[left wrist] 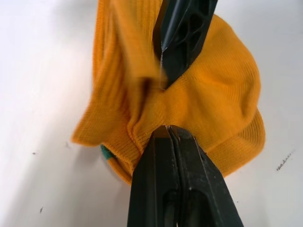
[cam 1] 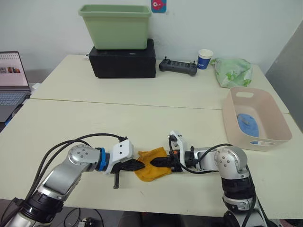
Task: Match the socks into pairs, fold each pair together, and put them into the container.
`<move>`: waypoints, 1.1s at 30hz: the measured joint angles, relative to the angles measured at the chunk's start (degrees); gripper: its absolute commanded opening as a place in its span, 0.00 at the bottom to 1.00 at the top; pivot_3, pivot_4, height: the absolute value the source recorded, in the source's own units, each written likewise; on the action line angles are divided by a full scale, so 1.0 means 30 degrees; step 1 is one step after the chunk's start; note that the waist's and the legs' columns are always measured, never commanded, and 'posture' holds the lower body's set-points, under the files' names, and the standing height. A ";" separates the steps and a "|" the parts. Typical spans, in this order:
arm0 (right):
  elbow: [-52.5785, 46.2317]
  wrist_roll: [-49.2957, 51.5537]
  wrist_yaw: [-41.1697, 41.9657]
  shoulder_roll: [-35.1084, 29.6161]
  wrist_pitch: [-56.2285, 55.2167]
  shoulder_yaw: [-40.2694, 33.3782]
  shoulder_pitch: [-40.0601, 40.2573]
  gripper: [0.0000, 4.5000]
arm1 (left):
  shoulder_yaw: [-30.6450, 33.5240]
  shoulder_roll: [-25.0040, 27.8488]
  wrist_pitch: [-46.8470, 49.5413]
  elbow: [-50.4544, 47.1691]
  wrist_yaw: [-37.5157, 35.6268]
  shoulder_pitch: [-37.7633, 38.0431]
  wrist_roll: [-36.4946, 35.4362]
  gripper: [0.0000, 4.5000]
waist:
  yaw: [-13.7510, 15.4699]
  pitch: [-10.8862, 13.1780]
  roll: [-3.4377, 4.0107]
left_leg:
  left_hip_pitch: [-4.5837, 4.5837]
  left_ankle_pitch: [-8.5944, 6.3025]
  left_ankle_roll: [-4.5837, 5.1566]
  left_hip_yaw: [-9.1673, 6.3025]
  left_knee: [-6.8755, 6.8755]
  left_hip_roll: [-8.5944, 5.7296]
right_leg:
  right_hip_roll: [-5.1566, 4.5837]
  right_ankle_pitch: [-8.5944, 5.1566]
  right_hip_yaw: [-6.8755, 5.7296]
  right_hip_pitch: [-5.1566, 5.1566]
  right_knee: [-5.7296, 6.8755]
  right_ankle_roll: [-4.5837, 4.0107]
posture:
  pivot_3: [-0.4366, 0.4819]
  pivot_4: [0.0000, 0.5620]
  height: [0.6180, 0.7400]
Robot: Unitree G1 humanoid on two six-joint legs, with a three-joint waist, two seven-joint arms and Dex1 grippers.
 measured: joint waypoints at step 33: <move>-0.9255 0.1968 -0.0984 -1.2940 -0.8579 -1.2422 0.4510 0.00 | -0.1595 -0.6543 0.6994 0.2584 0.0555 -1.3812 -0.3803 0.99 | 0.0586 0.0051 0.0049 | -0.0258 0.0019 -0.0010 0.0018 0.0052 -0.0050 | -0.0024 0.0030 -0.0010 -0.0159 -0.0084 0.0032 | 0.48 0.27 0.64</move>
